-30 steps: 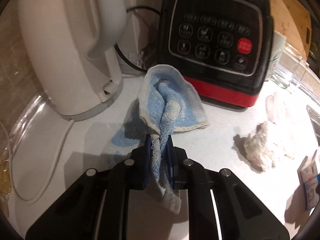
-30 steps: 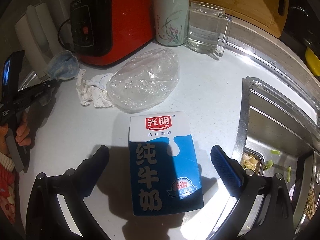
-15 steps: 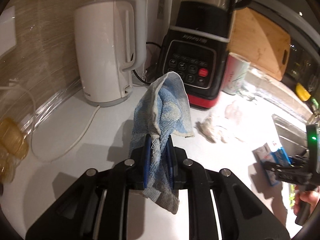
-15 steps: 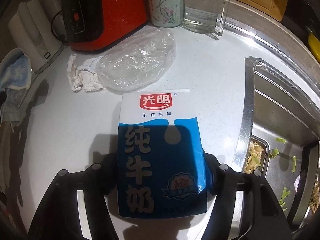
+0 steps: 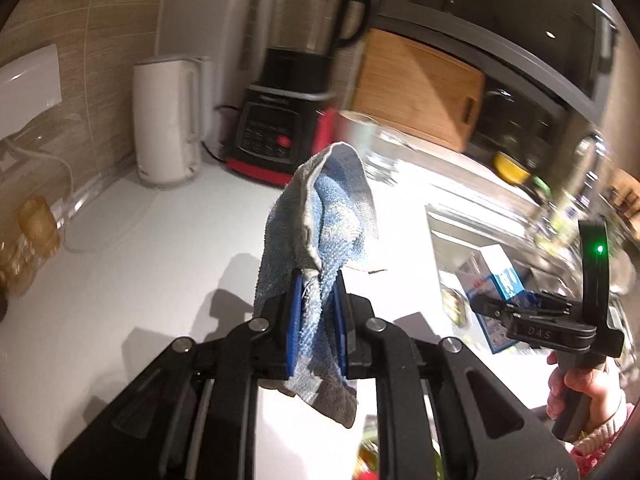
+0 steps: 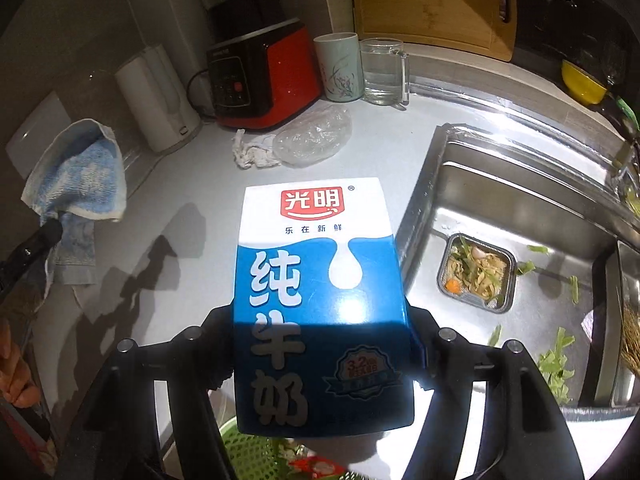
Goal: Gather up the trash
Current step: 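Carry towel and milk carton over the green basket and open both tools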
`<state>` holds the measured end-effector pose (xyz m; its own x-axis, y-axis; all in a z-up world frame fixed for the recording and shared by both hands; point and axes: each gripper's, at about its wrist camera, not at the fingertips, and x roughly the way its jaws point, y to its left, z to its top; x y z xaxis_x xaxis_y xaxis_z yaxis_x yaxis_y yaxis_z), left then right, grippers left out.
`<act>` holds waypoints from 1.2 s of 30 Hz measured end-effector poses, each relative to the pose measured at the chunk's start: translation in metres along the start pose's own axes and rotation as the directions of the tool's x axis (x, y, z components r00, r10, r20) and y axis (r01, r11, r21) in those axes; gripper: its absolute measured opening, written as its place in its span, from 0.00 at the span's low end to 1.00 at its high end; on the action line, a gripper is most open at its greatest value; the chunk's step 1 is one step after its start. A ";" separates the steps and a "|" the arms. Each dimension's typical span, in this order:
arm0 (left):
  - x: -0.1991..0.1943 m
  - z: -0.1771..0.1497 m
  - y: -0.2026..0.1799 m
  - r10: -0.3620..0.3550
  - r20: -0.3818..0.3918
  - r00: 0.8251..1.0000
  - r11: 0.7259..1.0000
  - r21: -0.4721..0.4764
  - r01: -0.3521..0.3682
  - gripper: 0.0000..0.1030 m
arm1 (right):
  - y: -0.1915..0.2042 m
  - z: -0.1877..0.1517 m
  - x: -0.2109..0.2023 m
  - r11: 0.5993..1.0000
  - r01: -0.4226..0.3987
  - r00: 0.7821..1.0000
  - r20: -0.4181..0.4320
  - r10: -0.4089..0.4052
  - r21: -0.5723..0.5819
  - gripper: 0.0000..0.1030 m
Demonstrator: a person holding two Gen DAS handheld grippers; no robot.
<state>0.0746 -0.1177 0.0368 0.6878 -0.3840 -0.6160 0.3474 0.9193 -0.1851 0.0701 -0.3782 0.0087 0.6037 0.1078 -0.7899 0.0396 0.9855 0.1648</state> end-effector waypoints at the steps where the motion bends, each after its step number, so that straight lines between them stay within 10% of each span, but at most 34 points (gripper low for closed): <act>1: -0.010 -0.012 -0.010 -0.015 -0.014 1.000 1.000 0.000 0.015 0.14 | -0.001 -0.012 -0.013 1.000 -0.003 1.000 0.002 0.003 0.003 0.64; 19: -0.036 -0.199 -0.102 -0.032 -0.328 0.944 0.999 0.016 0.039 0.16 | -0.001 -0.166 -0.118 0.998 -0.054 0.998 -0.020 0.055 0.028 0.64; 28: -0.045 -0.206 -0.106 0.027 -0.313 0.950 1.000 0.022 -0.021 0.63 | 0.001 -0.183 -0.121 0.997 -0.072 0.997 -0.035 0.073 0.024 0.64; 36: -0.084 -0.183 -0.092 0.076 -0.222 0.972 0.997 0.017 -0.074 0.78 | 0.012 -0.190 -0.114 0.993 -0.113 0.993 -0.041 0.112 -0.022 0.64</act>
<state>-0.1314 -0.1542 -0.0343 0.5536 -0.2844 -0.7828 0.3061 0.9436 -0.1264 -0.1495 -0.3538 -0.0113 0.5715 0.2232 -0.7896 -0.0467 0.9696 0.2403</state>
